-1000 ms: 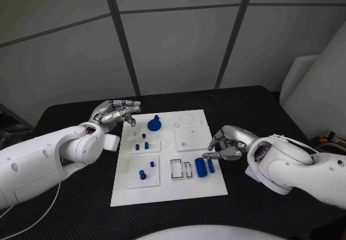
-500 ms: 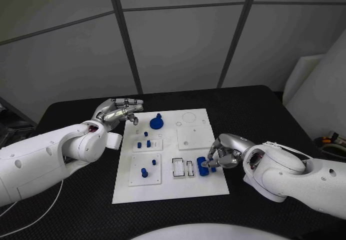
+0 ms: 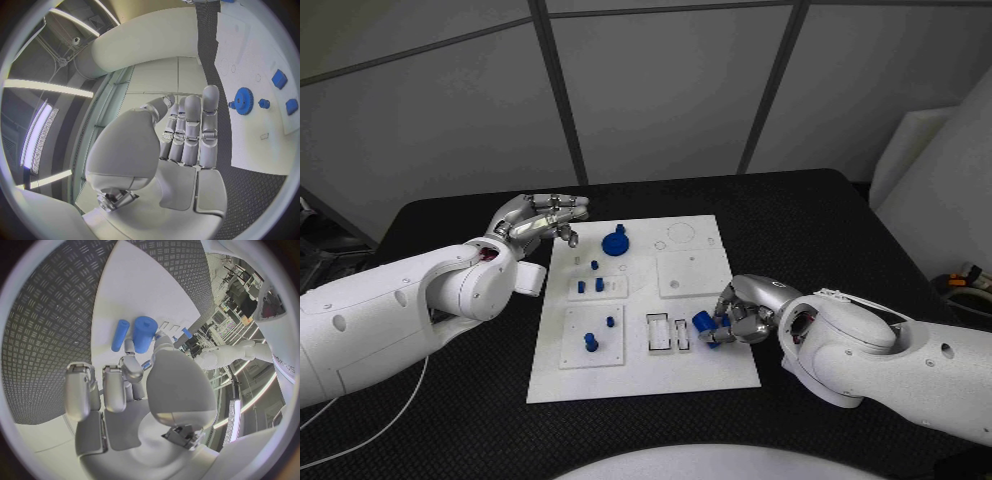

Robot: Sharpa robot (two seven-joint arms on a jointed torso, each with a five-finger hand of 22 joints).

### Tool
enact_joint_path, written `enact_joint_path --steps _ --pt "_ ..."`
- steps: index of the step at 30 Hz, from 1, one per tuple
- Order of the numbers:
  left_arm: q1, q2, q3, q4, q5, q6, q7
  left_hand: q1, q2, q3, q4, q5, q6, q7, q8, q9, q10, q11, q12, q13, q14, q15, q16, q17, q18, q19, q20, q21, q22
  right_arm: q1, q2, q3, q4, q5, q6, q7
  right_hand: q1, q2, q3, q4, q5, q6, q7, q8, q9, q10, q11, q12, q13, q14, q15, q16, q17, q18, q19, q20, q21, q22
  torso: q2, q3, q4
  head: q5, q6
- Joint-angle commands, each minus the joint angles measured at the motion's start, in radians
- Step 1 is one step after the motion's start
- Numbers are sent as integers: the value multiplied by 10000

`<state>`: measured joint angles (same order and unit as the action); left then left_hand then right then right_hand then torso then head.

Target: Assemble the parts on the task board

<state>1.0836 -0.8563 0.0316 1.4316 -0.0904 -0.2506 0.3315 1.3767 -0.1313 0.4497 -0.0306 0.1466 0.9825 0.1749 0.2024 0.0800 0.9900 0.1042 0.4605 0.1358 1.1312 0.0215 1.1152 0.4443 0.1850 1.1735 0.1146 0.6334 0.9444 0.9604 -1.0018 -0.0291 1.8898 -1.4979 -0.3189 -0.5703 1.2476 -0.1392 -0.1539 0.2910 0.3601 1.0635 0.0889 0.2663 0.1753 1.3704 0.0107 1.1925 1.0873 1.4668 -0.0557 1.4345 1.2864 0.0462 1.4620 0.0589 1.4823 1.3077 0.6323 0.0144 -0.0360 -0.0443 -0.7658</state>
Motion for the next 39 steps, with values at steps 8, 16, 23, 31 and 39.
enact_joint_path --steps 8,16,23,31,39 --pt "13 -29 7 64 47 53 148 -54 100 -56 35 5 -81 10 64 -9 -72 0 56 -10 38 16 -68 -20 -37 -31 47 -41 -18 -237 306 -1 -283 26 259 -71 188 178 -64 0 71 -71 -36 127 83 32 -39 19 89 530 -21 50 43 -137 148 -23 64 1422 -1 -9 -2 61 -24" --pt "13 -54 7 84 47 70 127 -117 121 -81 87 6 -100 20 73 -12 -97 9 74 -13 45 26 -67 -35 -37 -32 58 -67 -37 -294 324 0 -310 527 -356 -18 376 692 -9 -22 528 38 -105 322 249 139 -99 79 362 552 -68 111 191 -161 218 -57 134 1528 -9 -15 -13 100 -30" --pt "13 -68 7 90 47 82 117 -117 121 -81 87 6 -100 20 73 -12 -97 9 74 -13 45 26 -67 -35 -37 -32 58 -67 -37 -300 113 4 -26 875 -1274 378 716 968 53 -68 1061 60 -138 324 344 204 -138 67 505 564 -105 147 281 -195 318 -97 224 1662 -9 -17 -20 134 -23" --pt "13 -71 7 73 47 95 111 -117 121 -81 87 6 -100 20 73 -12 -97 9 74 -13 45 26 -67 -35 -37 -32 58 -67 -37 -295 35 11 354 1245 -2344 860 734 1051 28 -25 1188 103 -147 316 380 248 -148 71 573 579 -115 181 356 -220 390 -108 287 1754 -17 -35 -3 126 -44" --pt "13 -62 7 78 47 94 98 -117 121 -81 87 6 -100 20 73 -12 -97 9 74 -13 45 26 -67 -35 -37 -32 58 -67 -37 -292 375 14 328 1503 -1976 873 599 1067 -62 -2 1157 73 -128 274 391 216 -133 -46 492 563 -107 143 286 -212 365 -107 266 1725 11 -29 10 283 -121"
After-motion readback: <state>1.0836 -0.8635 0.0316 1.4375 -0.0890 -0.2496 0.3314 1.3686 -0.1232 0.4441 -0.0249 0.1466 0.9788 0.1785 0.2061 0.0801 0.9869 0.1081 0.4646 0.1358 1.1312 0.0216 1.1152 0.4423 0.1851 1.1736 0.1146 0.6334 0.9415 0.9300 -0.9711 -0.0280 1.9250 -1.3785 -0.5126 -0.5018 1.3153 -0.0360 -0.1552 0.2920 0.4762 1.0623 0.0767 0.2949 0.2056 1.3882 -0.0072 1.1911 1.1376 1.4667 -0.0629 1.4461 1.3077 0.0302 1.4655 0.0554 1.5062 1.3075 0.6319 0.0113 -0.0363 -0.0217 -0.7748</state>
